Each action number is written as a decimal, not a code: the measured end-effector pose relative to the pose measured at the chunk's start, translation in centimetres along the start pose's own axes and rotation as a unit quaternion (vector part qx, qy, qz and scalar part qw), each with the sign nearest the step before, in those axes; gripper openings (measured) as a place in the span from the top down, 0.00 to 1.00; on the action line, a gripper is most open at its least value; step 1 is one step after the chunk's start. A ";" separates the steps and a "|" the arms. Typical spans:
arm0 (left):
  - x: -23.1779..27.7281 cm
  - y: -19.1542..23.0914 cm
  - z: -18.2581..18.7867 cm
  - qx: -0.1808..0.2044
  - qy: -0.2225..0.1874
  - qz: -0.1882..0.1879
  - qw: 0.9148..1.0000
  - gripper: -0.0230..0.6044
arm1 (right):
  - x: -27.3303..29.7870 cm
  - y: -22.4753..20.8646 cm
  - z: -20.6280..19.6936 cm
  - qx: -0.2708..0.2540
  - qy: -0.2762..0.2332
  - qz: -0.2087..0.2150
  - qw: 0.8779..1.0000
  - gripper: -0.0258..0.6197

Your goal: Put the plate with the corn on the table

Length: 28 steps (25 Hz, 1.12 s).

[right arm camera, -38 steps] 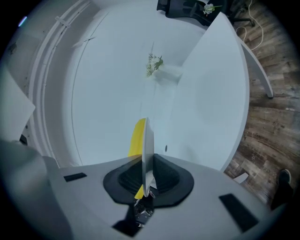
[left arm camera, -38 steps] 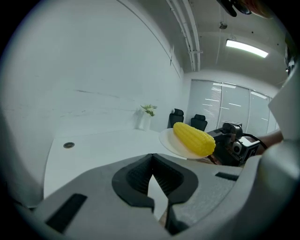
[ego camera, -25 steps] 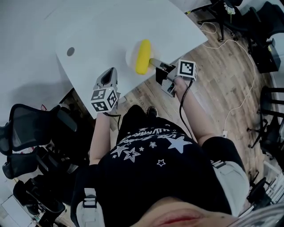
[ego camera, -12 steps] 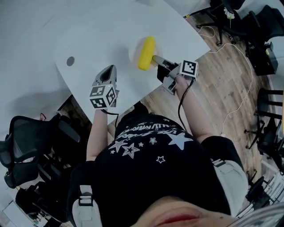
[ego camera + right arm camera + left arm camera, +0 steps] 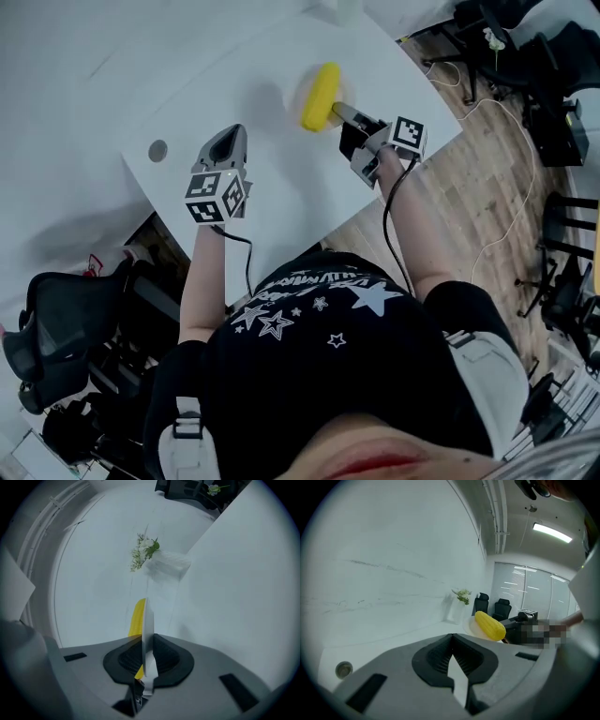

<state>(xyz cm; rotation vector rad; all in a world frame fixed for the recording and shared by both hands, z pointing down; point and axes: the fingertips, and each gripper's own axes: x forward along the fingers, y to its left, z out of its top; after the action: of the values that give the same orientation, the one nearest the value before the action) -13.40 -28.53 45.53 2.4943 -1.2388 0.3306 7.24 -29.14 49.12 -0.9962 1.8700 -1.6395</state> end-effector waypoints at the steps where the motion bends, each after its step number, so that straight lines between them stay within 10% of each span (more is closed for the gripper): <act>1: 0.3 0.5 0.4 0.001 -0.004 -0.001 1.000 0.95 | 0.6 -0.1 0.4 -0.002 -0.004 -0.001 1.000 0.91; 14: 2.9 1.4 0.9 0.002 -0.018 -0.006 1.000 0.95 | 2.3 -1.1 2.4 -0.010 -0.027 -0.004 1.000 0.91; 28: 11.7 2.4 3.1 -0.012 0.008 0.060 0.998 0.95 | 7.6 -6.0 13.8 0.004 -0.008 0.008 1.000 0.91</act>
<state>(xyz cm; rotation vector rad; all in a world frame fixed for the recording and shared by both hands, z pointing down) -8.16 -39.62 47.23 2.3985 -1.3813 0.3613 13.99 -43.95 53.33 -0.9862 1.8535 -1.6241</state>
